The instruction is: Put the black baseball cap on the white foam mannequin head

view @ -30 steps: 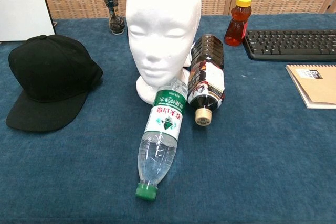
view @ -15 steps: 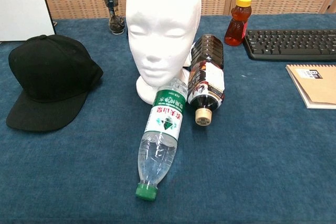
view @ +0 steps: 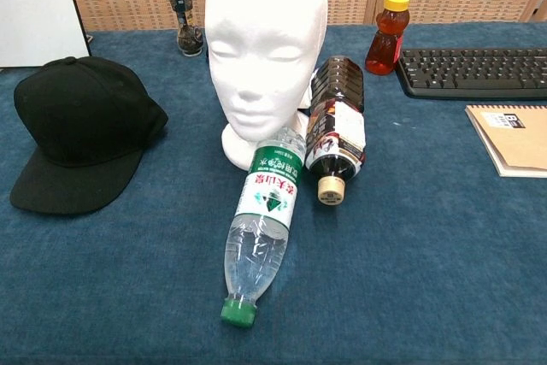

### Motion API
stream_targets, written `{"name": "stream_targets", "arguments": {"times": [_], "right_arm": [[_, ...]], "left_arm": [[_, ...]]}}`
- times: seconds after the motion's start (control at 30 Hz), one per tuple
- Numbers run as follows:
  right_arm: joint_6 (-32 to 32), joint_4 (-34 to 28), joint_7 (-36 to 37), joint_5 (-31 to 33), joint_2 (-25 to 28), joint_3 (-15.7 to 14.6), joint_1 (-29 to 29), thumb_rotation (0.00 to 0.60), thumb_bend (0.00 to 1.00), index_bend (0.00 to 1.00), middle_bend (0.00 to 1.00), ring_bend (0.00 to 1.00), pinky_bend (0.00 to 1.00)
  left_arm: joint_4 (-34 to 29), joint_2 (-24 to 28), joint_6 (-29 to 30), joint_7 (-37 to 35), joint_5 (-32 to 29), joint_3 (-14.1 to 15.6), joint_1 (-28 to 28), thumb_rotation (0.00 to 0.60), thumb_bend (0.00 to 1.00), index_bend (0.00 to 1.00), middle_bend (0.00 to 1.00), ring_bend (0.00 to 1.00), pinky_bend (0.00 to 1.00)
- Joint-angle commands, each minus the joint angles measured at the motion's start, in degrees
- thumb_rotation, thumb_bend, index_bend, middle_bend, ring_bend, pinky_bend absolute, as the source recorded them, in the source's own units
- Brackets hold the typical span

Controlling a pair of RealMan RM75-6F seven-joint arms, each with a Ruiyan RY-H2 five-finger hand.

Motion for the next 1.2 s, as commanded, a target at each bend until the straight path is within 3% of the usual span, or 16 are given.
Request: {"name": "stream_targets", "arguments": {"times": [0.03,0.27,0.67,1.2], "right_arm": [[0.15,0.03,0.05,0.03,0.07,-0.02,-0.13,0.6,0.23,0.43,0.47,0.51,0.58],[0.44,0.34,0.31,0.2,-0.21,-0.25,-0.63,0.6,0.23,0.43,0.47,0.51,0.58],[1.14,1.44,1.4,0.66,-0.7,-0.43,-1.51,0.6,0.23,0.43,0.47,0.51,0.58],[1.56,3.03,2.9,1.39,-1.17,-0.58,-2.47,0.6,0.23,0.43,0.47,0.51,0.58]], "left_arm": [[2.06,-1.86,-2.5,0.75,0.62,0.24,-1.7,0.6,0.09,0.53,0.39,0.31,0.52],[5.72,-6.52,-9.07,0.16,-0.33,0.39,-5.44,0.6,0.08,0.53,0.39,0.31,0.52],[12.06,-16.66,-16.69,4.85,-4.37,-1.55,-11.44,0.6,0.16,0.53,0.42,0.35,0.54],[20.65,-28.54,-19.26,6.82,-5.62,-1.54,-15.35,0.6,0.16,0.53,0.43,0.35,0.55]]}}
